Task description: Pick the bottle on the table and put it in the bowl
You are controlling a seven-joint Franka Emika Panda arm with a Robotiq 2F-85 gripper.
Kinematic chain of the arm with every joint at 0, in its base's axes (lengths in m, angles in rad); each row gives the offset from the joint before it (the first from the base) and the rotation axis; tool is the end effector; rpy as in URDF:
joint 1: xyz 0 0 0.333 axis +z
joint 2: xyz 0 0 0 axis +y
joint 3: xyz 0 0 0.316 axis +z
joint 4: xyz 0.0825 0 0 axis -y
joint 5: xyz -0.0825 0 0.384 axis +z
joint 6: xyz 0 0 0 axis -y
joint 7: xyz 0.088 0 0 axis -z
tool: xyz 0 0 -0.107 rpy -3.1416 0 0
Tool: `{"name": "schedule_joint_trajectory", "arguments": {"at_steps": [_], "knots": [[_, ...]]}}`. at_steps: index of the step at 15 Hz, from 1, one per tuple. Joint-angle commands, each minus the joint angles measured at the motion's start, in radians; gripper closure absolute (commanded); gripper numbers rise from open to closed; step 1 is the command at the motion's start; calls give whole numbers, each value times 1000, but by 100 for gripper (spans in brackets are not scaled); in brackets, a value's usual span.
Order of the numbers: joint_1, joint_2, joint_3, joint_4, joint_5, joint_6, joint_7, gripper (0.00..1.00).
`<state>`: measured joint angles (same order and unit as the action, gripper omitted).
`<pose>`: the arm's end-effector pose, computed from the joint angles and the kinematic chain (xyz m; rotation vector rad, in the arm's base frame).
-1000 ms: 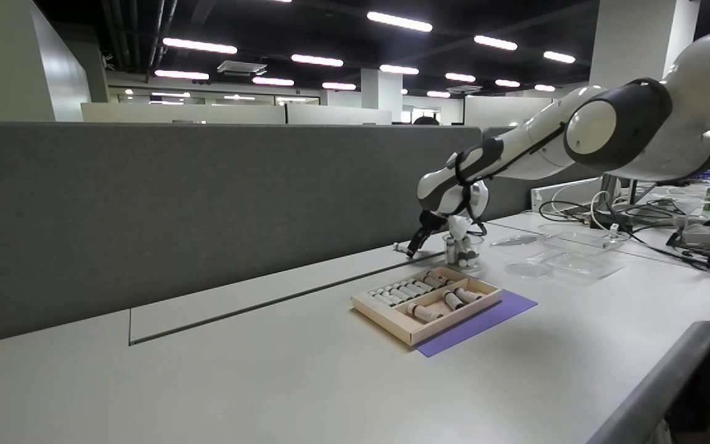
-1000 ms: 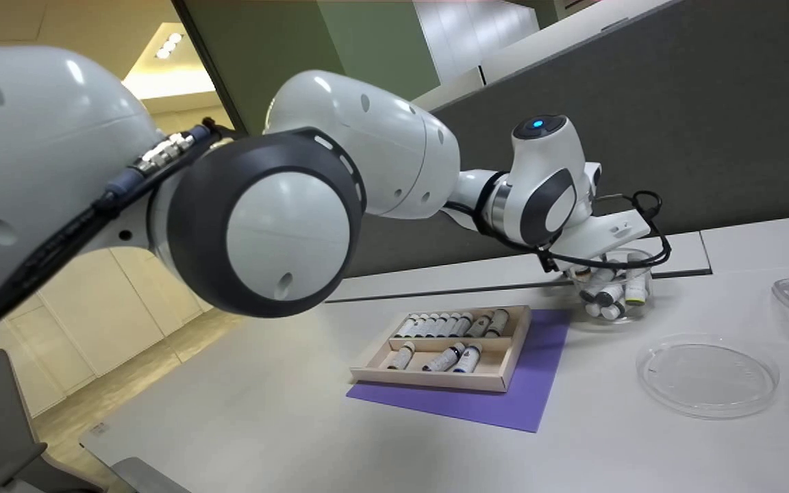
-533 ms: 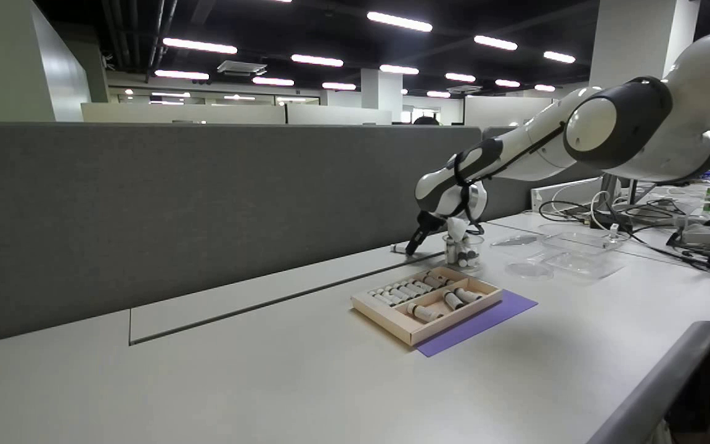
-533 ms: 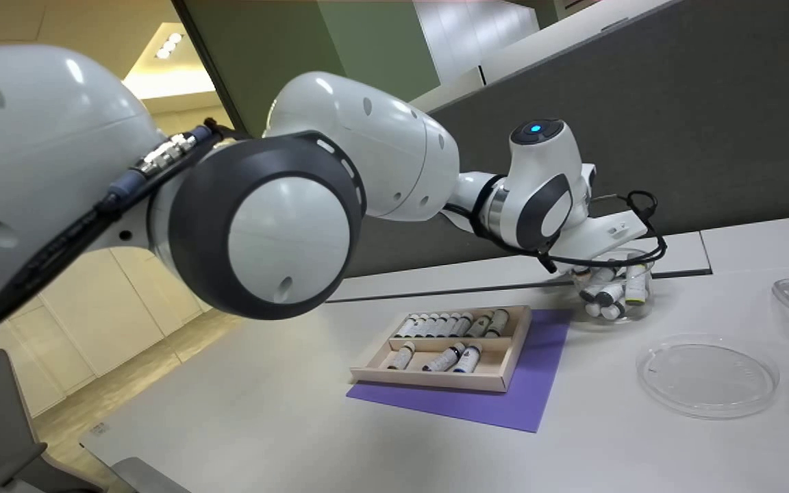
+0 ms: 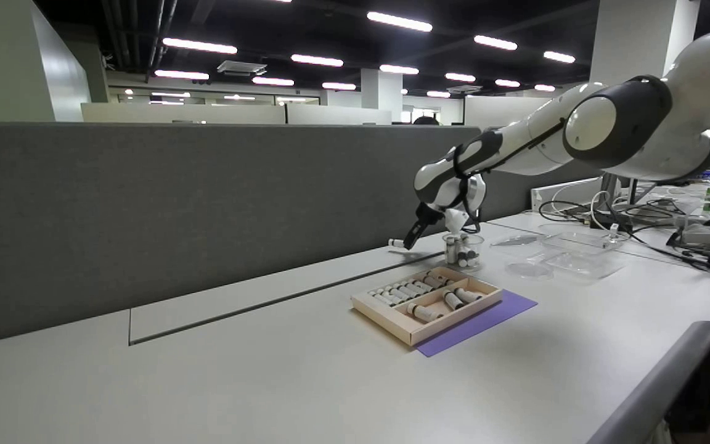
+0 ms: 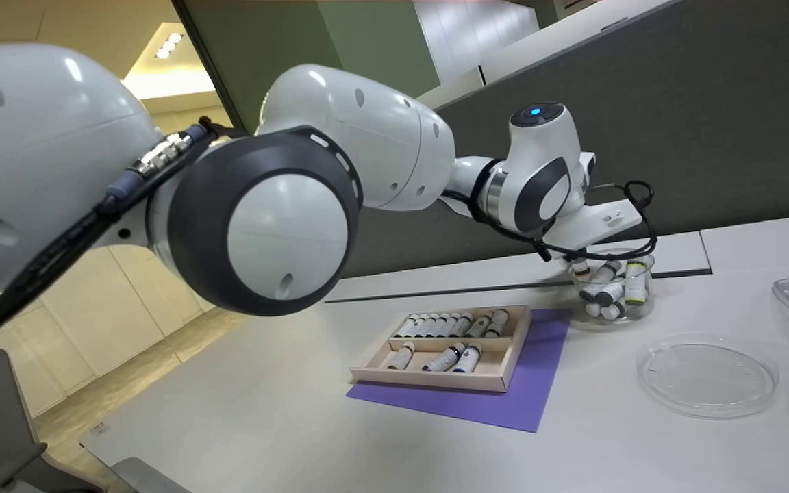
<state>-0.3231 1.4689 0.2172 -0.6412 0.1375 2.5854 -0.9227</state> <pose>0.7993 -0.1989 0.1084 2.9251 0.6994 0.8633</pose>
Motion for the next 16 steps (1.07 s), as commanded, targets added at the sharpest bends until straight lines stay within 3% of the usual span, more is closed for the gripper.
{"name": "schedule_joint_trajectory", "arguments": {"at_steps": [1,5,11,16], "knots": [[26,-28,12,101,14,-117,73,94],[44,-119,27,108,17,-271,142,94],[49,-258,49,77,19,-737,176,94],[35,-283,73,92,30,-1093,140,94]]}}
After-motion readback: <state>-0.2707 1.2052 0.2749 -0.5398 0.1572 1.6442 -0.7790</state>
